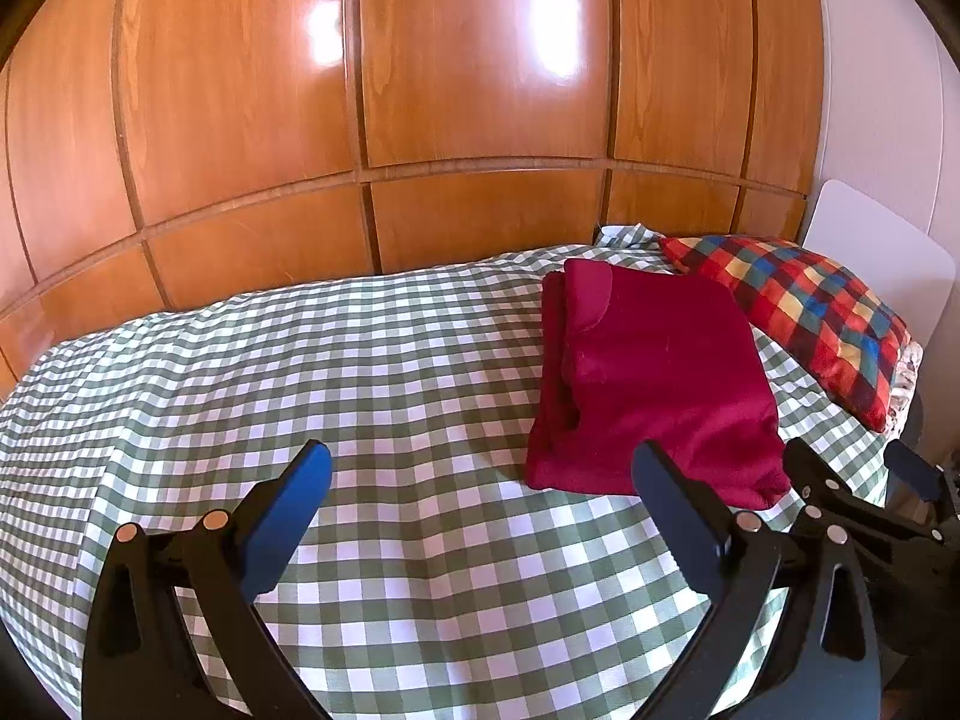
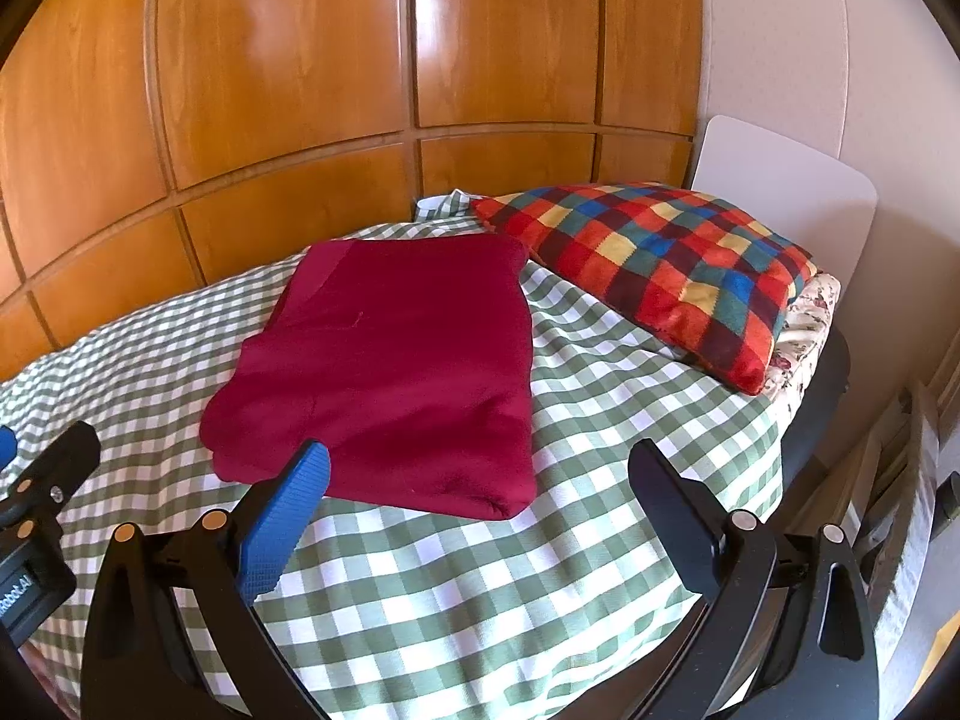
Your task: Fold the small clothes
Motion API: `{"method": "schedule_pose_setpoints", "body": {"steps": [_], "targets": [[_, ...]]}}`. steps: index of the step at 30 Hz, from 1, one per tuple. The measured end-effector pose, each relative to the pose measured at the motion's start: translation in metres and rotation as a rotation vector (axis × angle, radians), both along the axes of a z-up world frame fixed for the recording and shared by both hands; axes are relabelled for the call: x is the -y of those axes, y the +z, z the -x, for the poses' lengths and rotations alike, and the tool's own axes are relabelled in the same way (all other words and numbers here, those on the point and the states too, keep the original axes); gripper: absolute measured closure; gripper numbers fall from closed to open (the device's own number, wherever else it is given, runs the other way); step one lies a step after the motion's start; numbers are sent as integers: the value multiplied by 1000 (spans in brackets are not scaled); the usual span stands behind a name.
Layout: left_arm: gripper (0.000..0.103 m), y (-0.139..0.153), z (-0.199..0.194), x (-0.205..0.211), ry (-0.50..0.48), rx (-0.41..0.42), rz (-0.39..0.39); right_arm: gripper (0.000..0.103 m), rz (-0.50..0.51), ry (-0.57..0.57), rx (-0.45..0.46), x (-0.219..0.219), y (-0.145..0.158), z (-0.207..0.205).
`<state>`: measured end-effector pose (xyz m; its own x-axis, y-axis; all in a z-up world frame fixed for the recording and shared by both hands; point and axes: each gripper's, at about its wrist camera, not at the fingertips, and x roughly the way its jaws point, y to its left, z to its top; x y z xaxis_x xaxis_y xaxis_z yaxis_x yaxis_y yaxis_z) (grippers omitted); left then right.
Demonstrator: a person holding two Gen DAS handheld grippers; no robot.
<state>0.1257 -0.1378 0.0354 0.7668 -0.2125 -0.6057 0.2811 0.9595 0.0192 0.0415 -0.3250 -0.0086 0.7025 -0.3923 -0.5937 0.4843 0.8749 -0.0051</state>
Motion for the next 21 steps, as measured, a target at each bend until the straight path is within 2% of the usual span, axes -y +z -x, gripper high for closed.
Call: {"method": "schedule_pose_setpoints", "body": {"steps": [21], "targets": [[3,8,4,-4,5,17,0,4,1,3,-1,-4,0,-2]]}}
